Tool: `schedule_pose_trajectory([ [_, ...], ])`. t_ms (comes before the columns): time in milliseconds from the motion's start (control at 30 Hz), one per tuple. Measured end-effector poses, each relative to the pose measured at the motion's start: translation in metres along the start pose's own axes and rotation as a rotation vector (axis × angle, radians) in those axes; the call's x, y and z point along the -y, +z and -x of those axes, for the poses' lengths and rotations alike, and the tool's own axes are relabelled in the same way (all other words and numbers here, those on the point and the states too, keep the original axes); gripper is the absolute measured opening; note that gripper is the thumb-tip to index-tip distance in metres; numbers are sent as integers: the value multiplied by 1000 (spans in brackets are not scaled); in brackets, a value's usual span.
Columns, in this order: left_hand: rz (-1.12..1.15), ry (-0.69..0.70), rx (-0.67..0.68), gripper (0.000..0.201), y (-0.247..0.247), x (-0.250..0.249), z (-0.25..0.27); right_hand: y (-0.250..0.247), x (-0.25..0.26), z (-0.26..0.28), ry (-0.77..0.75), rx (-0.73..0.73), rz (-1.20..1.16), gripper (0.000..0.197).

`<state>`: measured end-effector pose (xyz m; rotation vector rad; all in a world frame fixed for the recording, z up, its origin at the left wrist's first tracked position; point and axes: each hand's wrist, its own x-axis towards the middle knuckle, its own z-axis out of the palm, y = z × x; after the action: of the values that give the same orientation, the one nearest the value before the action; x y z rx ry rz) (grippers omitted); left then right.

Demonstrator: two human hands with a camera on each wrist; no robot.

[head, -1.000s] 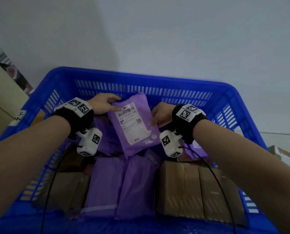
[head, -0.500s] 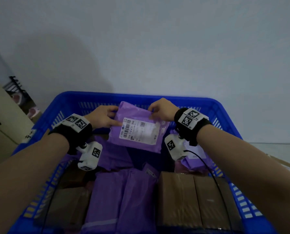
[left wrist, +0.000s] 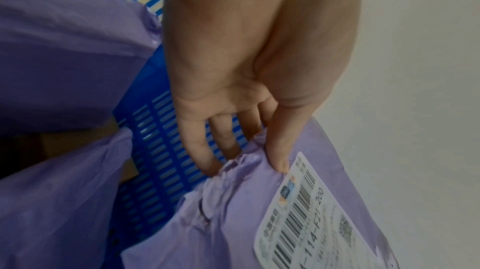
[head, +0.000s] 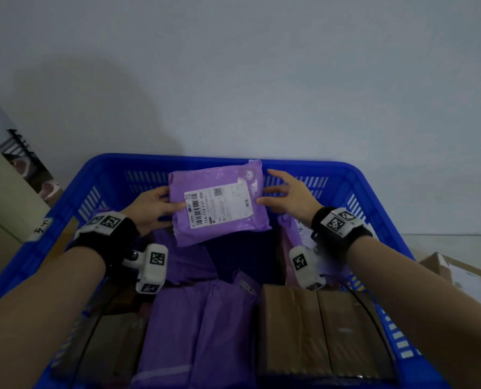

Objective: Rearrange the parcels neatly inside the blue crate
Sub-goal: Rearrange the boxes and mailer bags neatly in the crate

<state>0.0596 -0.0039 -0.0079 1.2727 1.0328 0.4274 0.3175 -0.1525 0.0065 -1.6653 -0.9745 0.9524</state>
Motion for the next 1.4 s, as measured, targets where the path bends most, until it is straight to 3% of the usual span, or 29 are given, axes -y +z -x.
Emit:
schedule_pose_trajectory([
  [167,1,-98,44,35,15,17,-10,8,-27,0,97,-20,-61,74],
  [333,-145,-178,-65,19,40,32,-24,23,-53,-9,247,-11,331,66],
  [467,-276,-209,-181,21,55,50,-42,36,-62,-21,444,117,603,83],
  [567,-315,-220,-220,14,61,62,-54,48,-70,-30,510,121,561,115],
  [600,-324,-235,-218,6,63,65,-58,52,-73,-33,516,129,564,120],
  [667,-347,-271,-192,14,65,73,-67,59,-79,-40,518,185,627,123],
  [767,-387,-315,-113,6,68,82,-77,63,-79,-49,545,302,687,108],
  [933,-419,-370,0,56,70,89,-88,53,-69,-65,617,515,779,77],
  [1000,-446,-335,52,64,71,90,-93,51,-68,-71,608,545,775,71],
  [1233,-706,-295,214,53,82,102,-106,75,-98,-88,630,589,860,74],
  [1400,-727,-299,212,45,85,111,-113,76,-115,-94,655,586,921,75],
])
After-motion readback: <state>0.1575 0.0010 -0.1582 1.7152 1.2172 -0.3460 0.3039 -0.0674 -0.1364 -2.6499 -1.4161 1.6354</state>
